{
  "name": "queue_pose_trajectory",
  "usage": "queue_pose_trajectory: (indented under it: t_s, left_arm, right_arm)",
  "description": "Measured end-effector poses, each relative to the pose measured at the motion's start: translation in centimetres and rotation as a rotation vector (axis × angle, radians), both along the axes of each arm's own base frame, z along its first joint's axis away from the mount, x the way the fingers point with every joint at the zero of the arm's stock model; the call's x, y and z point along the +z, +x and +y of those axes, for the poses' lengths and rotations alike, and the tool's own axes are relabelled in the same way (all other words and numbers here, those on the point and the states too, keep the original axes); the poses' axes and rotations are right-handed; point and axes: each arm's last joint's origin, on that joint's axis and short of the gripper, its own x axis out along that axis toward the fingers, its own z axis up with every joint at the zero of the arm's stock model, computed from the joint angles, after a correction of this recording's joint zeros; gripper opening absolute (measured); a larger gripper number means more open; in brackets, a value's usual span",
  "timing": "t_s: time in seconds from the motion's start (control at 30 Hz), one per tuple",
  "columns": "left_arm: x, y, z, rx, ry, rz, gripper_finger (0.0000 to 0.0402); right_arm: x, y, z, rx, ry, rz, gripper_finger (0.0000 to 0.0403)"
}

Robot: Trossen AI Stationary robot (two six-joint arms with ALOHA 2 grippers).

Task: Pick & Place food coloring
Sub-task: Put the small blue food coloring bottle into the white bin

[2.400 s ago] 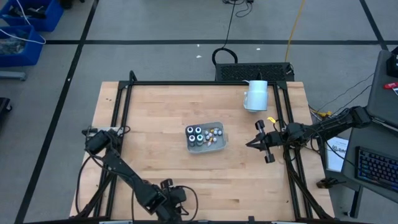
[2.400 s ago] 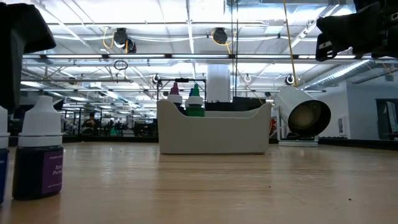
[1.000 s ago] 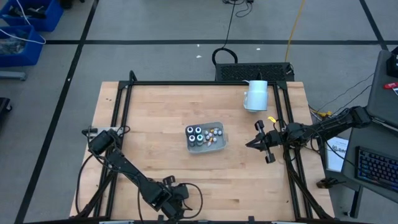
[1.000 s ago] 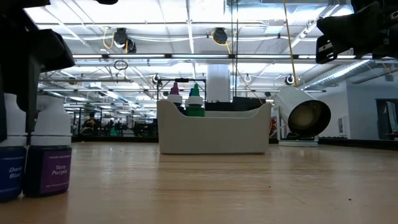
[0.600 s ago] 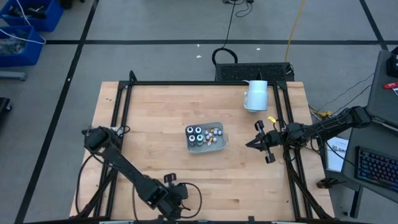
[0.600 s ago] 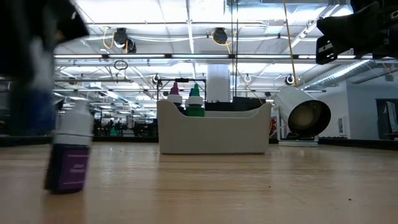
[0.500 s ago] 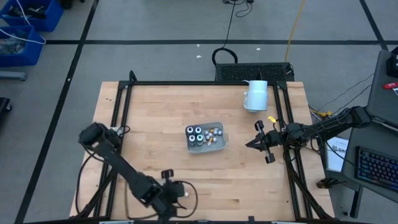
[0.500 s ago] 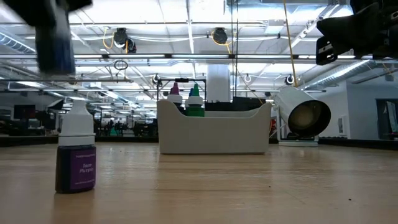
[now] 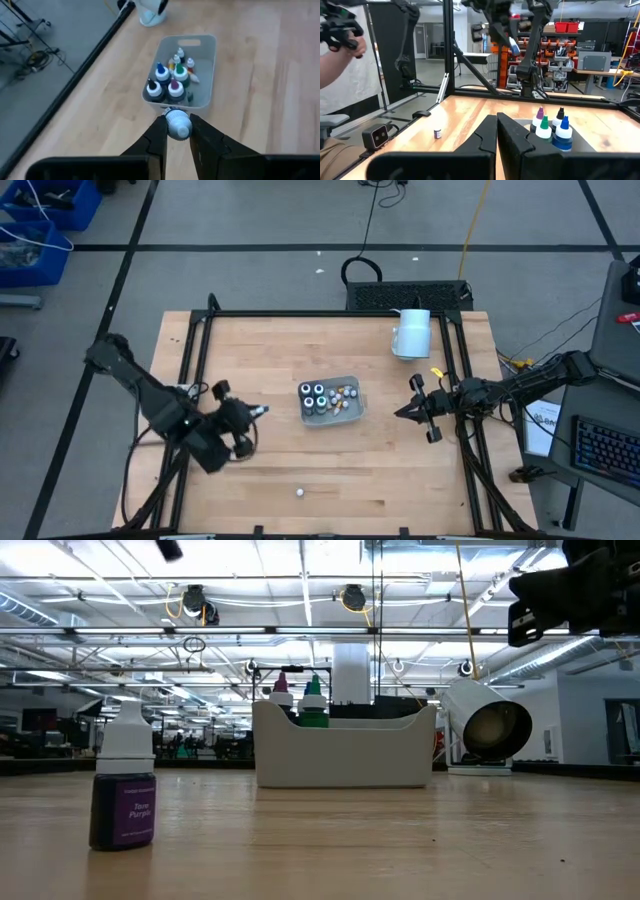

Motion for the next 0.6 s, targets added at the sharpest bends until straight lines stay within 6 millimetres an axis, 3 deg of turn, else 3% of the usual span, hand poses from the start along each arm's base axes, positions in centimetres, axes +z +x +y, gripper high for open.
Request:
queue_pose_trajectory:
  t_s: [0.17,0.33,0.5,0.6]
  left_arm:
    - [-4.7,-2.3,2.6,-0.102,-0.011,-0.063,0.0064]
    - [-9.4,-4.1,5.6,-0.211,-0.162,-0.137,0.0064]
    - [-12.0,-4.8,7.4,-0.445,-0.297,-0.246,0.0064]
    - [-12.4,-4.7,8.3,-0.496,-0.287,-0.332,0.0064]
  right_arm:
    - [-0.2,0.0,0.0,-0.001,-0.013,0.018,0.0004]
    - [-0.3,0.0,0.0,-0.004,-0.031,0.025,0.0004]
    - [-0.3,0.0,0.0,-0.006,-0.031,0.024,0.0004]
    - [-0.3,0.0,0.0,-0.008,-0.031,0.024,0.0004]
